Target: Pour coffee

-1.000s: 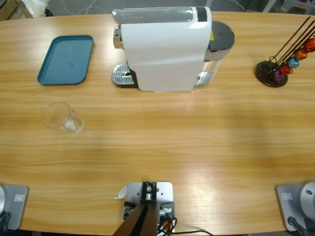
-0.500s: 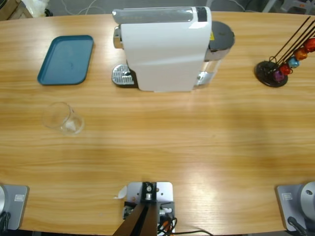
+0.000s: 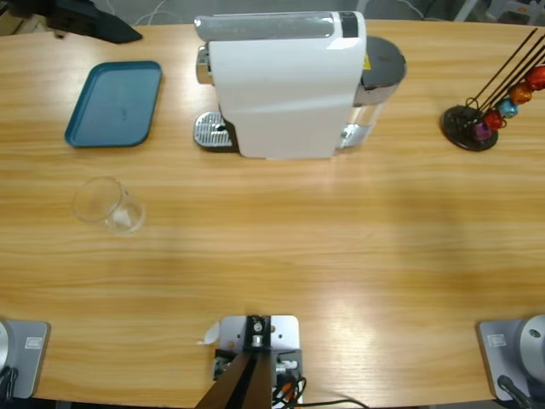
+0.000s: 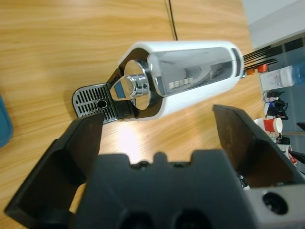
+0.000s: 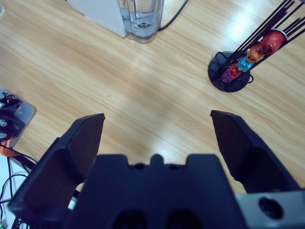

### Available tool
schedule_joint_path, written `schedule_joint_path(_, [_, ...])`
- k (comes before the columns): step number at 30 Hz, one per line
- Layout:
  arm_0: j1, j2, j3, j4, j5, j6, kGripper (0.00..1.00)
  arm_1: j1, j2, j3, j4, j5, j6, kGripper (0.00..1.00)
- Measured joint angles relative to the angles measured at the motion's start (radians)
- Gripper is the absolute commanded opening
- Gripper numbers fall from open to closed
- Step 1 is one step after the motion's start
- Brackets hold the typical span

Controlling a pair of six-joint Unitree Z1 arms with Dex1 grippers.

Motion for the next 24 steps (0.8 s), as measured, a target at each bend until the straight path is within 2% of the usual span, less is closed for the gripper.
schedule_joint_path(13, [-0.012,0.12,-0.089,-0.004,-0.031,-0.023,0.92,0.0,0.0,0.0,0.0,0.0,0.0,1.0])
schedule_joint_path(15, [-0.014,0.134,-0.103,-0.004,-0.039,-0.023,0.885,0.0,0.0,0.0,0.0,0.0,0.0,1.0])
schedule_joint_path(19, [-0.014,0.149,-0.117,-0.004,-0.041,-0.023,0.724,0.0,0.0,0.0,0.0,0.0,0.0,1.0])
schedule_joint_path(24, [-0.014,0.151,-0.117,-0.004,-0.041,-0.023,0.724,0.0,0.0,0.0,0.0,0.0,0.0,1.0])
